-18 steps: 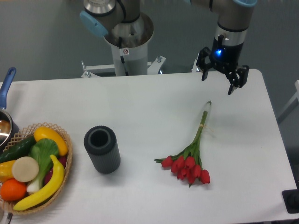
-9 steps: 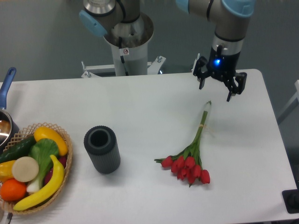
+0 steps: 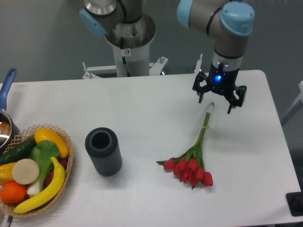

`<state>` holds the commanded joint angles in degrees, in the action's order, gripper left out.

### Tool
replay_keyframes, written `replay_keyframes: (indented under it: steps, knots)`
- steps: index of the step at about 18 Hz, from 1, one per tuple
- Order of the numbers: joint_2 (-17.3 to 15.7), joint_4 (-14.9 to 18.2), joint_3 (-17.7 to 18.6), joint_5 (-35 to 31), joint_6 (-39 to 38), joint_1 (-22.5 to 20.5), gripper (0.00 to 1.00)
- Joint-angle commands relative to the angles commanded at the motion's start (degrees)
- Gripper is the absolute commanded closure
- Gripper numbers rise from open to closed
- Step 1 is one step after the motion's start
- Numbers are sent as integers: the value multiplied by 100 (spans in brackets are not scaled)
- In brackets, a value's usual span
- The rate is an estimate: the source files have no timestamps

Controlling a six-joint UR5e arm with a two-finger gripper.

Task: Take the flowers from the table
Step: 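Move the open gripper down over the red tulip stems, then lower the gripper around the stems and close it on them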

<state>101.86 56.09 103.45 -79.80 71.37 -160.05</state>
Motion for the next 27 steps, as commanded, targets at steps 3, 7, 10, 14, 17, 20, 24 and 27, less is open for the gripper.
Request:
replay_keyframes:
  steps: [3,7,10,14,17,20,24,27]
  knots:
    - [290,-448,-9,0,-124,114,0]
    - [571,-634,-53,-26,-167,263,0]
    - [800,-643,-96,-420,-176,430,0]
    - [1046,-766,-70,-519,-176,580,0]
    - [1169,-766,-35,-510,-176,615,0]
    - [1283,-775,26,-484,-238,615,0]
    - [1372,-889,35,-431,-369,615,0]
    - [1398,-889,35,-431,-422,615,0]
